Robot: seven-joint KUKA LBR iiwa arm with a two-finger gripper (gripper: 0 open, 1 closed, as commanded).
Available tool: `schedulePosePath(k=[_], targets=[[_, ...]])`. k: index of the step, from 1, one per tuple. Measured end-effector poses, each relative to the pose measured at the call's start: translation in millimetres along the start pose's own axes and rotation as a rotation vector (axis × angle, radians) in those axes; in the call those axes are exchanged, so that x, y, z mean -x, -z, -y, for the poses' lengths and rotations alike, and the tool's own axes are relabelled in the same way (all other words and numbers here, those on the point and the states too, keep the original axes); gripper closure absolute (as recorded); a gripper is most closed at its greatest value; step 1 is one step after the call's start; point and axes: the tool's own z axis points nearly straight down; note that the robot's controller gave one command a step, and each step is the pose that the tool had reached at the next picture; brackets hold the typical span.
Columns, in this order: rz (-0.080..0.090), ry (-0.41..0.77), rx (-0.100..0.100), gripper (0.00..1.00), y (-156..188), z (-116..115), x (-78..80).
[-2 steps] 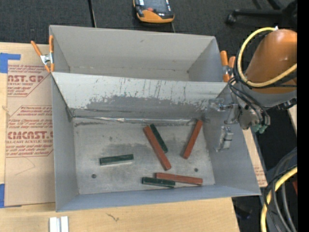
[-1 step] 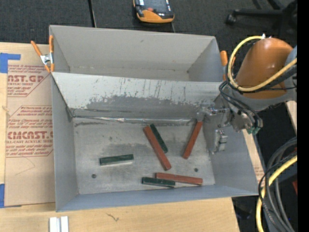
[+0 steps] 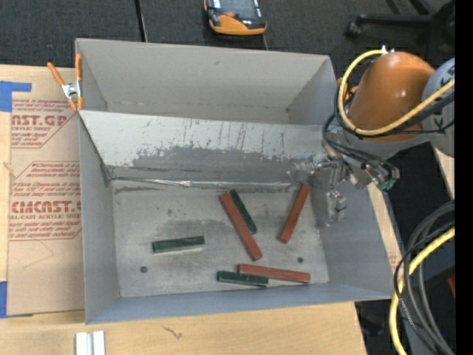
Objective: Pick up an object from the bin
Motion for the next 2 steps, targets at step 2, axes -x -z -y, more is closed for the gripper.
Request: schedulePosePath(k=[2], targets=[[0.002,0.264,-0.002,0.0,-64.0,-2.3,1.4]])
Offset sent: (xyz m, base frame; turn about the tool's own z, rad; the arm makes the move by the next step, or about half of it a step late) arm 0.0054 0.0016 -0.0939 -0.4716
